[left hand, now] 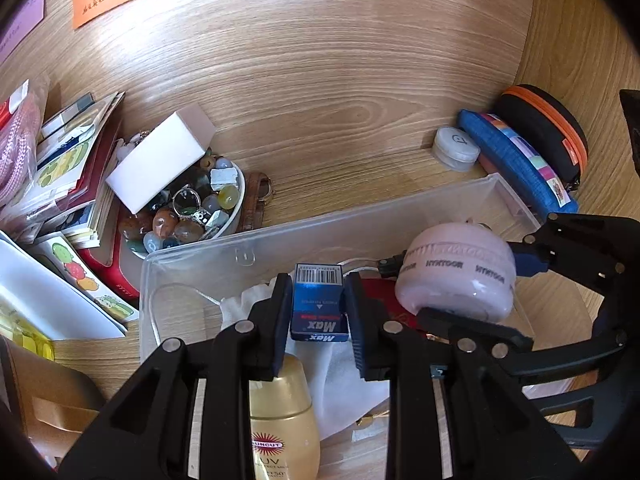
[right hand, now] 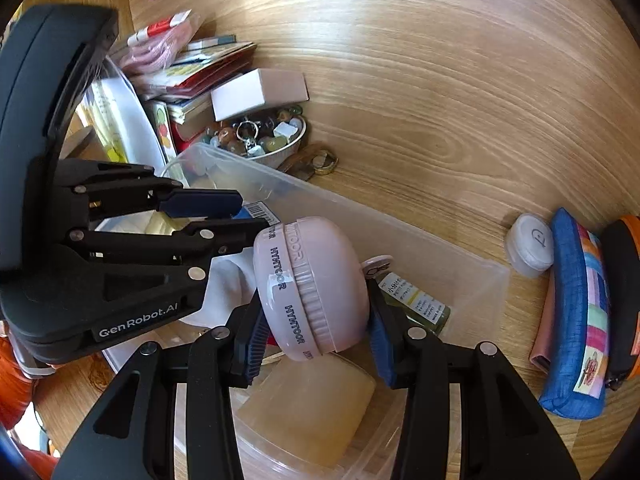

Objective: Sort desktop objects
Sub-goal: 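Lower and open both grippers to drop the speaker and Max box into the bin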

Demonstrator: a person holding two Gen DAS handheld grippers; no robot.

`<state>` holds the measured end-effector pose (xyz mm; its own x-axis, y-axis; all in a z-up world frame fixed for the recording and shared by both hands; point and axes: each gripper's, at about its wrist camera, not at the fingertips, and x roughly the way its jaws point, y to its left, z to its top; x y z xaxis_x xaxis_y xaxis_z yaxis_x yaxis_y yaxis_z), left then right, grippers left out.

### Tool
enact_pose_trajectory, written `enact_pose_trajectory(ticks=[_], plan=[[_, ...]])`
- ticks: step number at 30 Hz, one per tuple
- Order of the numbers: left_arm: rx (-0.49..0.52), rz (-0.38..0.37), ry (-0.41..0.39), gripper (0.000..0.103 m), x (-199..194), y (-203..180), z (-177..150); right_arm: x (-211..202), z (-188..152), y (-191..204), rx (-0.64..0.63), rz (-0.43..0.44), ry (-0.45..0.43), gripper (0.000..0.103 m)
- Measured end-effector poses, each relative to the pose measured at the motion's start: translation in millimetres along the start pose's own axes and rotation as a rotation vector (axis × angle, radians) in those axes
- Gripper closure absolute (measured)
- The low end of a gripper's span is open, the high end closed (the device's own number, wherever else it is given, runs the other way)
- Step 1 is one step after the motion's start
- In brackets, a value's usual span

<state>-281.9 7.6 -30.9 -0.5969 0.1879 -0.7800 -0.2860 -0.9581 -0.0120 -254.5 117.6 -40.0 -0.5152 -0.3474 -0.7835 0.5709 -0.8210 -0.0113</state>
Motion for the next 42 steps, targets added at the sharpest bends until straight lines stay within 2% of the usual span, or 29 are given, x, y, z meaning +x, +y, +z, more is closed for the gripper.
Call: enact_pose_trajectory(ticks=[7,10,15,16,20,25,27,32,35,42], plan=[[-0.003,0.005,0.008,0.075,-2,-1,-1,4,2,8,-0.04,-0.033,0.031,0.062],[-0.005,0.007,0.012,0.072,-1,-3,-1,5,2,9,-0.038,-0.017,0.038,0.061],[-0.024,-0.005,0.018,0.058,0,-3,-2,1,2,9,-0.021,-0.024,0.028,0.061],[-0.026,0.002,0.016,0.052,-1,-3,-2,-1,2,9,-0.016,-0.021,0.024,0.06],[-0.051,-0.015,-0.004,0.038,-11,-1,-5,-17,-1,10,-0.021,-0.064,-0.007,0.049],[-0.048,-0.001,-0.036,0.035,-31,0,-12,-43,-6,14,-0.044,-0.127,-0.066,0.043],[-0.05,-0.006,-0.05,0.029,-40,-2,-14,-51,-8,16,-0.049,-0.142,-0.082,0.042],[-0.046,0.022,-0.099,0.027,-67,-5,-21,-76,-15,20,-0.033,-0.165,-0.124,0.04],[-0.053,0.034,-0.135,0.015,-87,-4,-26,-90,-20,25,-0.027,-0.179,-0.149,0.036],[-0.044,0.087,-0.199,0.007,-129,0,-54,-113,-34,44,-0.028,-0.183,-0.189,0.035]])
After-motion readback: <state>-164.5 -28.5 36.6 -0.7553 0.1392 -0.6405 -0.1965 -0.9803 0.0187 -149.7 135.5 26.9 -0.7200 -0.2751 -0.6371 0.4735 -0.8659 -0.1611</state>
